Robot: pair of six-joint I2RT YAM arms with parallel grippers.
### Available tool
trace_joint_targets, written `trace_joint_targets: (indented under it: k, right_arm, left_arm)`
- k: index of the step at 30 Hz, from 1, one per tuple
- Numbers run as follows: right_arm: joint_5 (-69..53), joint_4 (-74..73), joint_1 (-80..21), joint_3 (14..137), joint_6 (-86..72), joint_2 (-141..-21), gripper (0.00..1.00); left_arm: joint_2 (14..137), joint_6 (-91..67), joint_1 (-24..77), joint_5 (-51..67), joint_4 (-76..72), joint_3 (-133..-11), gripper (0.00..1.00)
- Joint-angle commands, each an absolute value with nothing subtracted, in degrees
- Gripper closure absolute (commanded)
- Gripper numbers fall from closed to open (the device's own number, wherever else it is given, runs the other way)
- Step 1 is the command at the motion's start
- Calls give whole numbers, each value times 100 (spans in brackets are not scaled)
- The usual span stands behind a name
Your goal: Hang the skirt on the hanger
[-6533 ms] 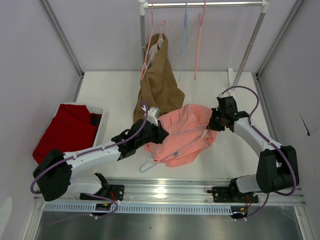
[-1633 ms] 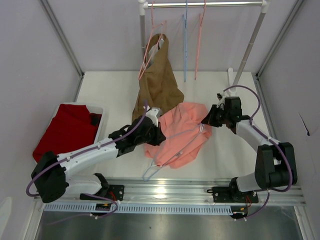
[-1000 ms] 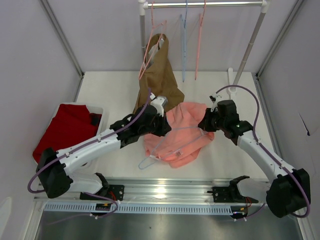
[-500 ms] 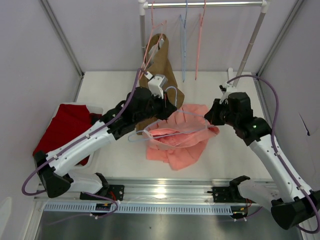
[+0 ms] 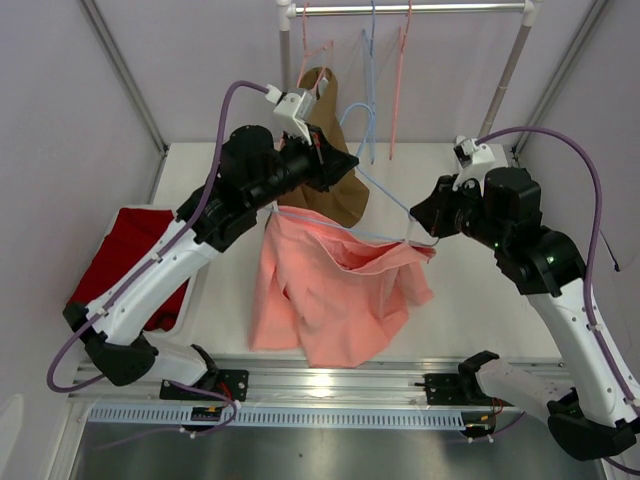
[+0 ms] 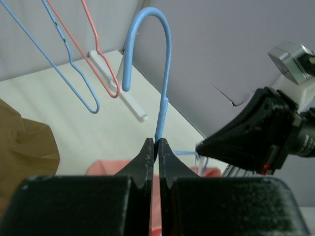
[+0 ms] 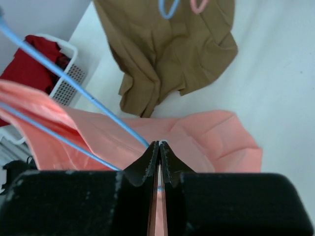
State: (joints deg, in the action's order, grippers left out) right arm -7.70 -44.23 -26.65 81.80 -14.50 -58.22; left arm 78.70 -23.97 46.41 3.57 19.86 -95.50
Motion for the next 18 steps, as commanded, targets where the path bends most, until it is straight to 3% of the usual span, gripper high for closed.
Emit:
trace_joint_targets:
  k: [1, 7, 11, 18]
  right_arm:
    - [-1582, -4157, -2944, 8657, -1441, -5774, 90]
    - [-1415, -4359, -3023, 9210, -1336, -5923, 83]
    - [-1345, -4614, -3023, 9597, -1204, -6143, 68]
    - [-1388, -4571, -3032, 9335, -1029, -6003, 57]
  left_arm:
    - [8051, -2777, 4518, 1220, 1372, -9852, 100]
    - [8086, -3023, 4421, 1573, 994, -9547, 100]
    - [8051, -3181, 4421, 1661, 686, -9299, 100]
    - [7946, -3357, 4412, 1757, 203, -8851, 100]
